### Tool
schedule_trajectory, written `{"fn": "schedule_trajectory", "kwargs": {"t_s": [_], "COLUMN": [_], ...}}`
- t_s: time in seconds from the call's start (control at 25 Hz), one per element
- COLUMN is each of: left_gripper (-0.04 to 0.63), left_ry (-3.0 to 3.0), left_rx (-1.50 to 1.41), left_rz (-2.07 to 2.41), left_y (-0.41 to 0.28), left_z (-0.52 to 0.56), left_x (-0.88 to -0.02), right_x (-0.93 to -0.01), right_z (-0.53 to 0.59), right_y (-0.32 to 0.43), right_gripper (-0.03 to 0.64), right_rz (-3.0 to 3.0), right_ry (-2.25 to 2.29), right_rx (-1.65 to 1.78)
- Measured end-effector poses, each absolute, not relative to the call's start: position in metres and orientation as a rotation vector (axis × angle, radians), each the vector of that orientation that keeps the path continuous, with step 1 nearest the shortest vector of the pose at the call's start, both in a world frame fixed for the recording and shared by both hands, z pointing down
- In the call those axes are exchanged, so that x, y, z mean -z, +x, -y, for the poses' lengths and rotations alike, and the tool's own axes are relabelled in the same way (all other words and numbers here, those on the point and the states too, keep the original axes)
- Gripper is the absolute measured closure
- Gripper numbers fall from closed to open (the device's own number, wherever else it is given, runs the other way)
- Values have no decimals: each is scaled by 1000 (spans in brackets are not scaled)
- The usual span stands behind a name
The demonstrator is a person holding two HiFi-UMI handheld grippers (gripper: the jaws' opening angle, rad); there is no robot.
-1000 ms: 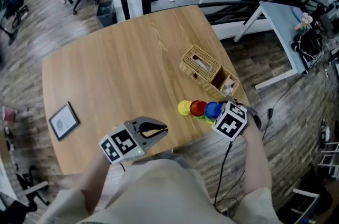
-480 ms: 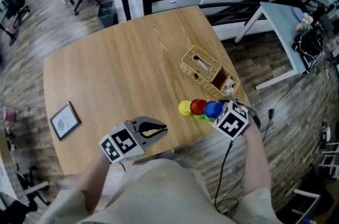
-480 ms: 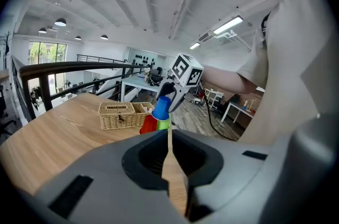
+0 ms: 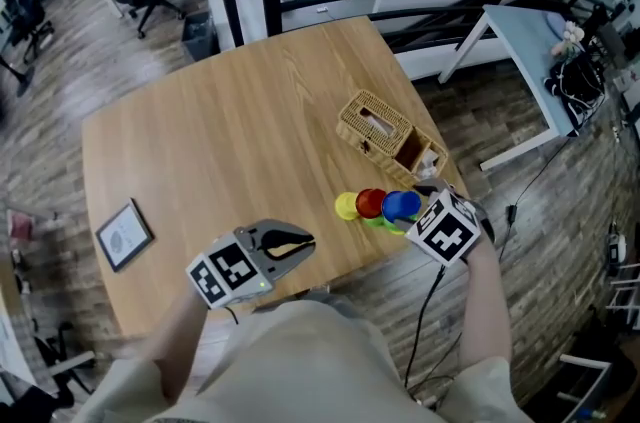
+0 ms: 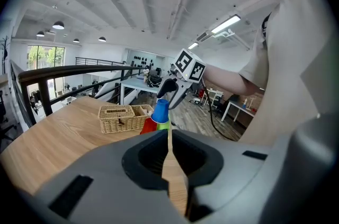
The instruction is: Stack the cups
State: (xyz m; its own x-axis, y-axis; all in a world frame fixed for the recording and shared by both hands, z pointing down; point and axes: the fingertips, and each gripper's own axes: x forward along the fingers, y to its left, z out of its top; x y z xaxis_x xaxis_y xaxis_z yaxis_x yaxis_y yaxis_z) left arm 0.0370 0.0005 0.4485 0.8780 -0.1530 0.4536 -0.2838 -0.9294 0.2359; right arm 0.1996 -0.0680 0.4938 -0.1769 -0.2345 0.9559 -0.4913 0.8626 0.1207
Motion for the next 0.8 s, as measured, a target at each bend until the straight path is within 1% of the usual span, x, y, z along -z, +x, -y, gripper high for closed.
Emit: {"fn": "schedule_trajectory", "kwargs": {"t_s": [0.28,0.4,0.48,0.64,0.8], "left_gripper": [557,557,557,557,557], "left_ry": [2774,2791,2803,2824,2865], "left_rx": [-622,-595,-577,-538,-438], "left_rz": [368,396,425,495,548], "left_y": [36,34,33,30,33], "left_z": [4,9,14,22,30], "left_x": [-438,-428,-421,-405,-377], "right_x": [-460,-436,-419,-384,-350], "right_z": [65,73,77,77,73], "right_y": [199,199,198,199,197], "right_gripper": [321,353,357,390,455], "right_rz": [1857,1919,1973,2069,2174], "right_ry": [697,836,923,1074,1227], "right_rx": [-276,-267,-265,-266,-265]}}
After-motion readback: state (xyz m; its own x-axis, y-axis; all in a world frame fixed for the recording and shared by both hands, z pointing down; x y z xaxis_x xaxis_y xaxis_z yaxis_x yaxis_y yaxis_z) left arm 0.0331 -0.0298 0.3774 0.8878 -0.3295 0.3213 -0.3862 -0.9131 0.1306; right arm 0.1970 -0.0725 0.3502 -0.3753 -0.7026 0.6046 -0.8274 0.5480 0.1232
